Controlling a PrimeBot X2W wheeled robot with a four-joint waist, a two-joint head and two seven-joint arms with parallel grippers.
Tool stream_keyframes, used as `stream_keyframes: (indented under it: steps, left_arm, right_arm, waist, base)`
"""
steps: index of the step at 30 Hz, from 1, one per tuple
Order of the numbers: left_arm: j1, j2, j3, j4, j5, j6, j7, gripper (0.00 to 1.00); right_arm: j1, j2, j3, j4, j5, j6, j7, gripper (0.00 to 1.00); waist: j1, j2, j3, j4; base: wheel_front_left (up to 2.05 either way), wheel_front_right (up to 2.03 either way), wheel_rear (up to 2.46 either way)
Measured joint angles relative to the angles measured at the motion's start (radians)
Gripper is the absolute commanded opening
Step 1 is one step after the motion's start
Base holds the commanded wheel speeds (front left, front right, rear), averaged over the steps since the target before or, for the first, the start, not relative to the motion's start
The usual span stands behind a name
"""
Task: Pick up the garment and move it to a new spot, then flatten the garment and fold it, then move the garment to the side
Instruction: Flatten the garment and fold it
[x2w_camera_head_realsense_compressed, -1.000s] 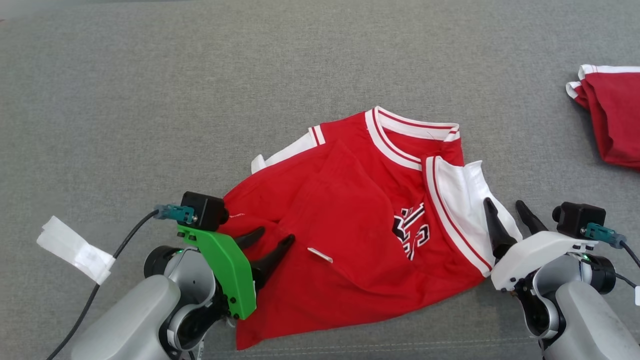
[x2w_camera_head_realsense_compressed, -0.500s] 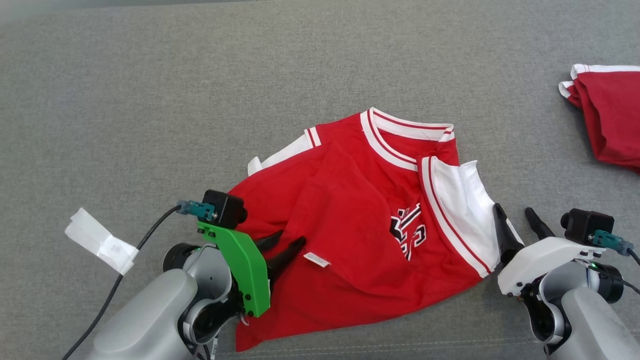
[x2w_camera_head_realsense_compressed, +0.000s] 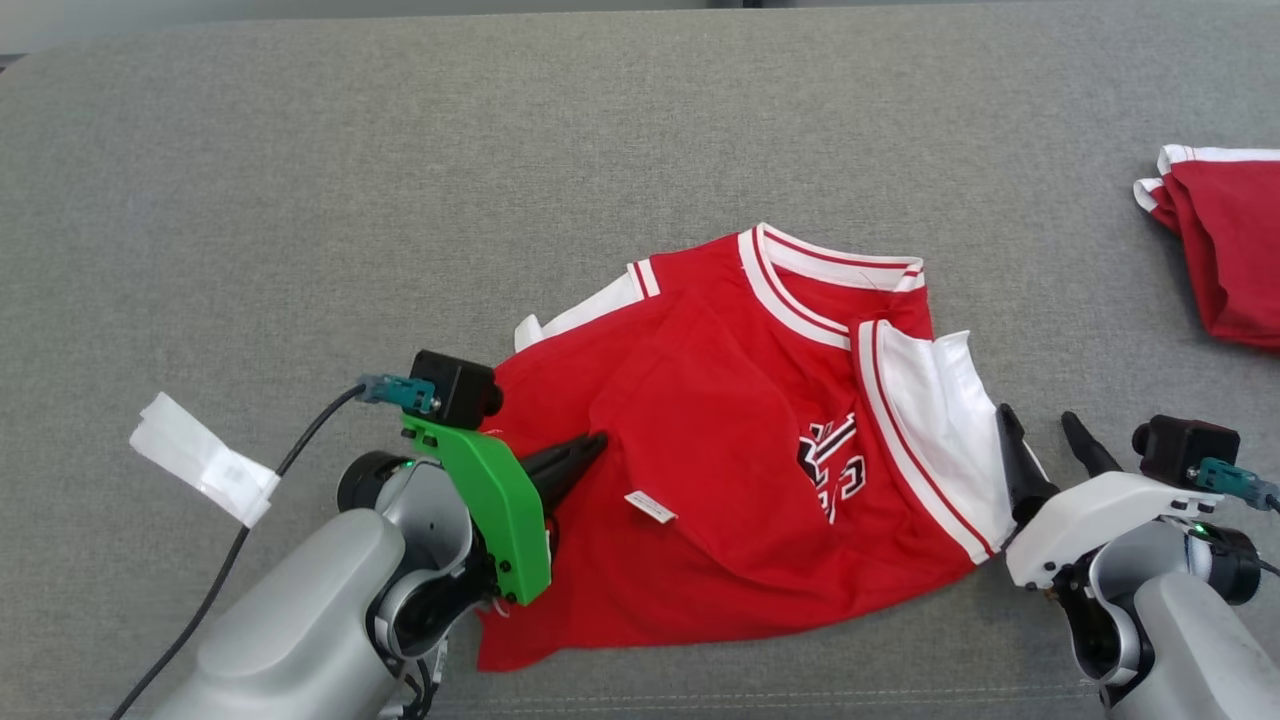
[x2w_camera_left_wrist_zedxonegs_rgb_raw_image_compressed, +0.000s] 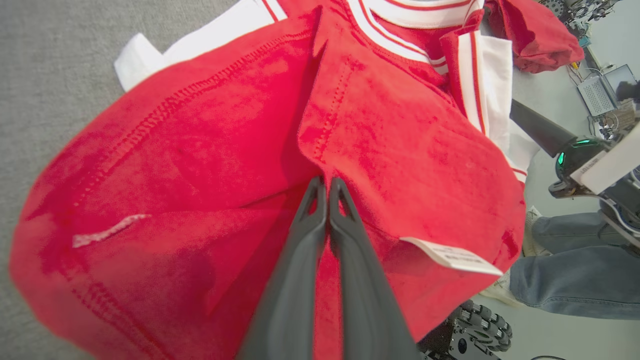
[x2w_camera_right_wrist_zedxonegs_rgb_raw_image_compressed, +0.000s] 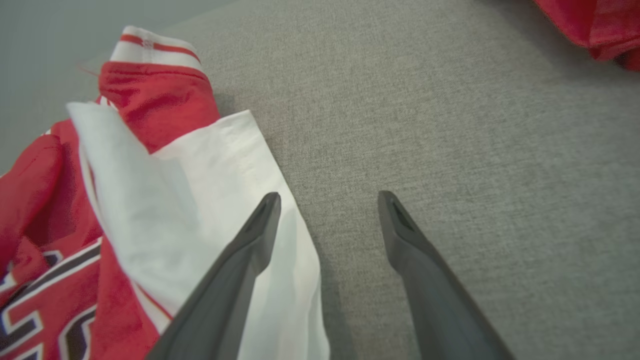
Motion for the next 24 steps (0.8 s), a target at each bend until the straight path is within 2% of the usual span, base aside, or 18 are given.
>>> stream_keyframes:
  steps: [12, 18, 24]
  left_arm:
    - [-0.029, 0.041, 0.027, -0.188, 0.038, -0.008, -0.056, 0.00]
    - [0.045, 0.047, 0.022, -0.294, 0.005, -0.016, -0.061, 0.00]
    - [0.091, 0.074, 0.030, -0.334, -0.007, -0.005, -0.069, 0.00]
  right_arm:
    - [0.000, -0.044, -0.019, -0.017, -0.002, -0.008, -0.004, 1.00]
    - [-0.004, -0.063, -0.019, -0.009, -0.002, -0.007, 0.023, 1.00]
    - [-0.007, -0.080, -0.018, 0.013, 0.001, -0.003, 0.063, 1.00]
  waist:
    - [0.0000, 0.0000, -0.006, 0.067]
    - [0.0000, 0.0000, -0.006, 0.105]
    - [0.0000, 0.0000, -0.013, 0.135]
  base:
    - [0.00, 0.00, 0.00]
    - [0.00, 0.00, 0.00]
    - [0.00, 0.00, 0.00]
